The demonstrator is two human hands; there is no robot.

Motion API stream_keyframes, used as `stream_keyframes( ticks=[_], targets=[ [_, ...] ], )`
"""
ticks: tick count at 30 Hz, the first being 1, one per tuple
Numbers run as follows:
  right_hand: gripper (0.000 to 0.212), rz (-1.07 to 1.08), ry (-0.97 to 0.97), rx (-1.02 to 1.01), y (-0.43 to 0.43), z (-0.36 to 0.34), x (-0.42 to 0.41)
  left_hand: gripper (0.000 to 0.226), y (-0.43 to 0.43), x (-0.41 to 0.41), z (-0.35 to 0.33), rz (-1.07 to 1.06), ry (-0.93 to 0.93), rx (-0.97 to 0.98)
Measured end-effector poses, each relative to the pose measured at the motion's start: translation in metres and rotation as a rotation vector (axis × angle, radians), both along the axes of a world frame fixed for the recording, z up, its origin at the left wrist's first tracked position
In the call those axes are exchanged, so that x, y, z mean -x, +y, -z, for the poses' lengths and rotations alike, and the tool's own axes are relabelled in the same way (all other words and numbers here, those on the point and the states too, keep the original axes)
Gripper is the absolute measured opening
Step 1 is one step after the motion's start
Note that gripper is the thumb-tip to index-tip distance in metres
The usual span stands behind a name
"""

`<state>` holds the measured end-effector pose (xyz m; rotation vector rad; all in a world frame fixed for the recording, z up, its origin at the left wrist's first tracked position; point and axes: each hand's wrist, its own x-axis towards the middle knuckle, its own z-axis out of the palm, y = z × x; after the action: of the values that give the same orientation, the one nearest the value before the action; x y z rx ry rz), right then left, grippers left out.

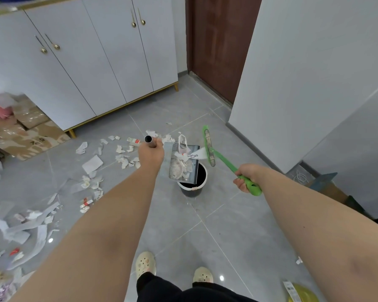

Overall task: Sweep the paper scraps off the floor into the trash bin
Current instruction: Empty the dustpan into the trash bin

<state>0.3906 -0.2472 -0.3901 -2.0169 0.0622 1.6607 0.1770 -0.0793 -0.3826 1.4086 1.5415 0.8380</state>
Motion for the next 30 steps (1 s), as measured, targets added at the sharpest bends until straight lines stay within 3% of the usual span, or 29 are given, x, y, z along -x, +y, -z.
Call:
stream_keyframes(
  ticks=[7,10,13,15,17,20,22,25,27,30],
  targets=[
    [0.024,-0.08,0.017,0.008,-0.007,-0.002,0.005,0.024,-0.006,-0.001,0.002,0.249,0.06,0.005],
    [0.023,-0.088,-0.001,0.004,-0.009,-0.005,0.009,0.037,-0.005,-0.001,0.007,0.331,0.142,0.054],
    [0.02,-0.087,-0.022,0.015,-0.012,-0.004,0.013,0.024,-0.013,0.001,-0.004,0.472,0.262,0.007],
    [0.018,-0.075,-0.025,0.018,-0.013,-0.001,0.014,0.026,-0.016,0.003,-0.006,0.692,0.43,-0.083],
    [0.016,-0.052,-0.014,0.017,-0.014,0.002,0.017,0.031,-0.02,0.005,-0.012,0.903,0.739,-0.177],
    [0.019,-0.034,0.005,0.011,-0.015,0.007,0.023,0.041,-0.025,0.004,-0.019,0.978,0.954,-0.191],
    [0.02,-0.026,0.005,0.009,-0.015,0.01,0.025,0.04,-0.026,0.004,-0.02,1.01,0.883,-0.098],
    [0.02,-0.02,0.003,0.011,-0.016,0.011,0.027,0.016,-0.021,0.009,-0.017,1.007,0.702,0.009],
    [0.021,-0.019,0.001,0.017,-0.018,0.011,0.029,0.026,-0.019,0.01,-0.02,0.965,0.58,0.107],
    [0.018,-0.012,0.003,0.023,-0.016,0.012,0.032,0.026,-0.017,0.01,-0.023,0.792,0.233,0.473]
  ],
)
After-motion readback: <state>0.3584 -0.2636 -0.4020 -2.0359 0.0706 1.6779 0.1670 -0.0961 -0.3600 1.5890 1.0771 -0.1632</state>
